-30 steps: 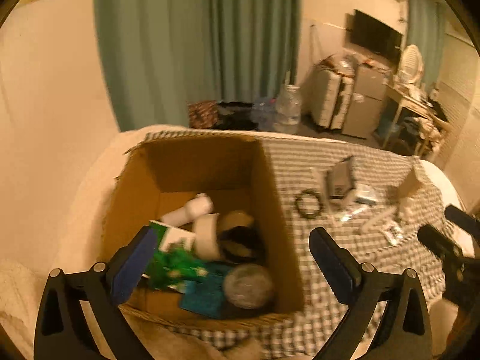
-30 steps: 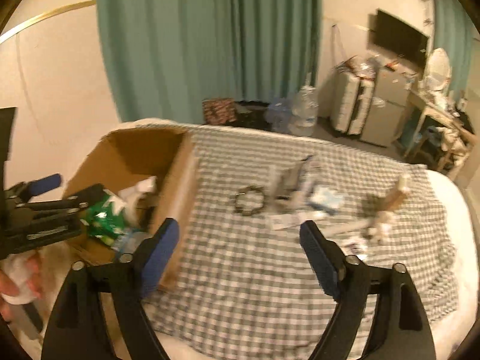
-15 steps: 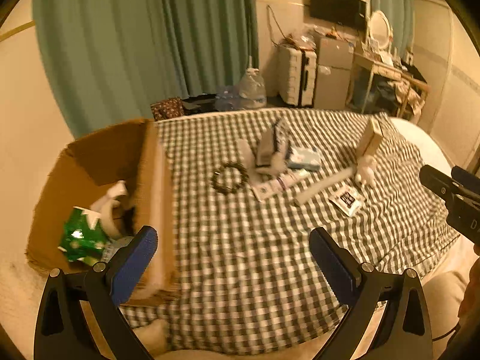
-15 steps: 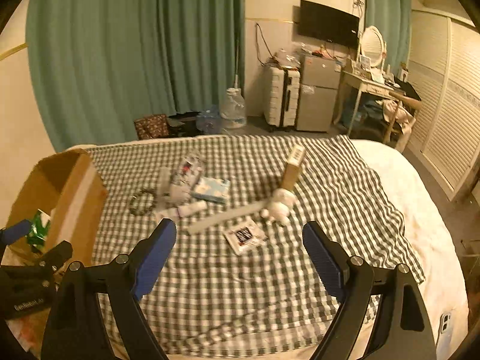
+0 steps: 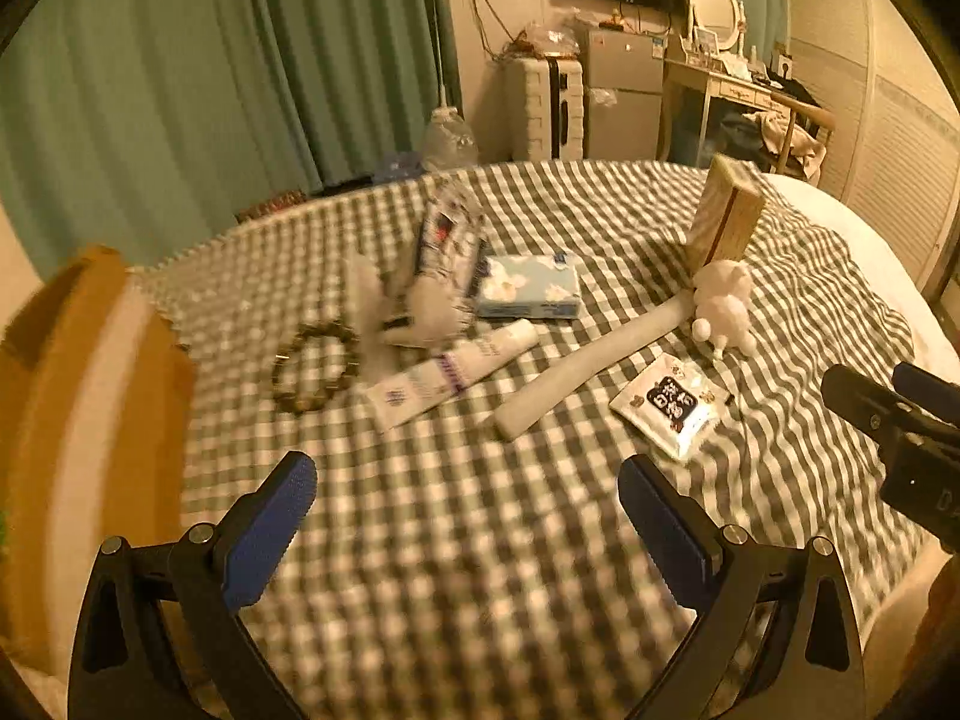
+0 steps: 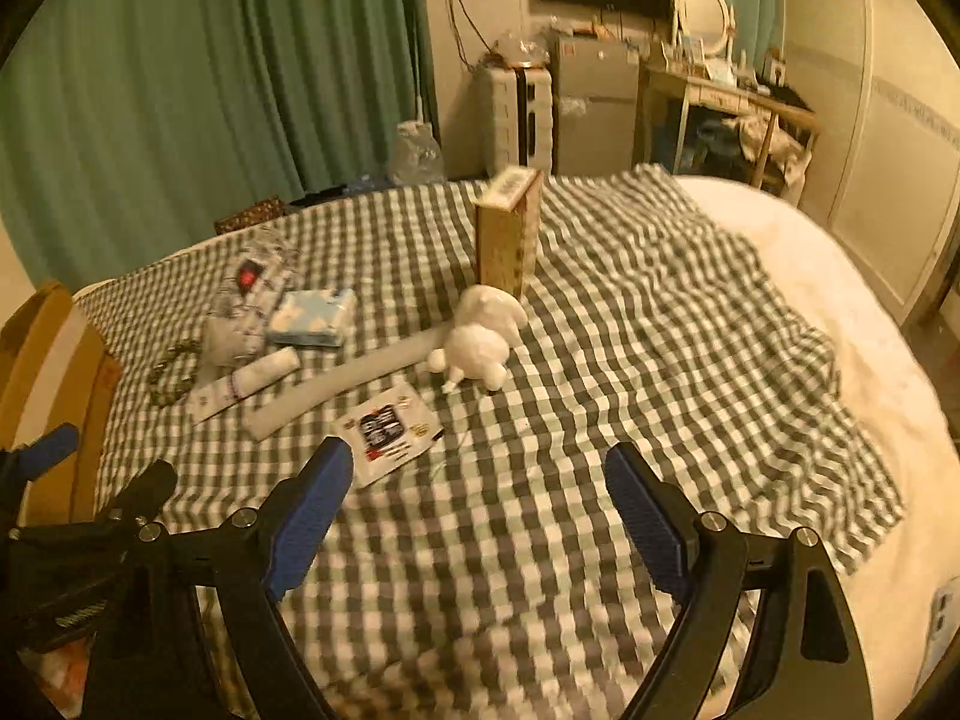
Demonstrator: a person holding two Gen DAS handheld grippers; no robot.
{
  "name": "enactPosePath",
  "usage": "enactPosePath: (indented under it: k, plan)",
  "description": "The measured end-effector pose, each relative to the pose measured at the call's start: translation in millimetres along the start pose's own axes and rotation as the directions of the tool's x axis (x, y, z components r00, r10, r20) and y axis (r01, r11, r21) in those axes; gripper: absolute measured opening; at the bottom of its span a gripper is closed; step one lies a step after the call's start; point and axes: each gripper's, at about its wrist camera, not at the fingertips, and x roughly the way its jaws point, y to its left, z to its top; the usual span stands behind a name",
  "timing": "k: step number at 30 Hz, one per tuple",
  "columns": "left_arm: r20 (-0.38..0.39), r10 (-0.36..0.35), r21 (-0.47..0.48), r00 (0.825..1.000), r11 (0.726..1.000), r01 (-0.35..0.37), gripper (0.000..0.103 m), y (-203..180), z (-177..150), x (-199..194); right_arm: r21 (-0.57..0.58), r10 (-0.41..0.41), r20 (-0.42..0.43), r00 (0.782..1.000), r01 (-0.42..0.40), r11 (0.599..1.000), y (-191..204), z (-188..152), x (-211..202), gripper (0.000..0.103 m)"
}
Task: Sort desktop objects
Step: 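Move both tools back toward the items on the cloth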
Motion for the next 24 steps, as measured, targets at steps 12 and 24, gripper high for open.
enactPosePath:
  k: [12, 24]
  plan:
    - [-0.082, -0.052, 0.027, 0.995, 0.998, 0.054, 0.083, -38, 31, 97, 0.038, 0.027, -0.042, 0.999, -0.026, 0.999, -17, 33, 98, 0.085]
    - [-0.072, -0.099, 0.034, 0.992, 0.994, 0.102, 0.075, -49, 36, 119, 0.023, 0.042, -0.081, 0.996, -0.040, 0.999, -10, 39, 137, 0.077]
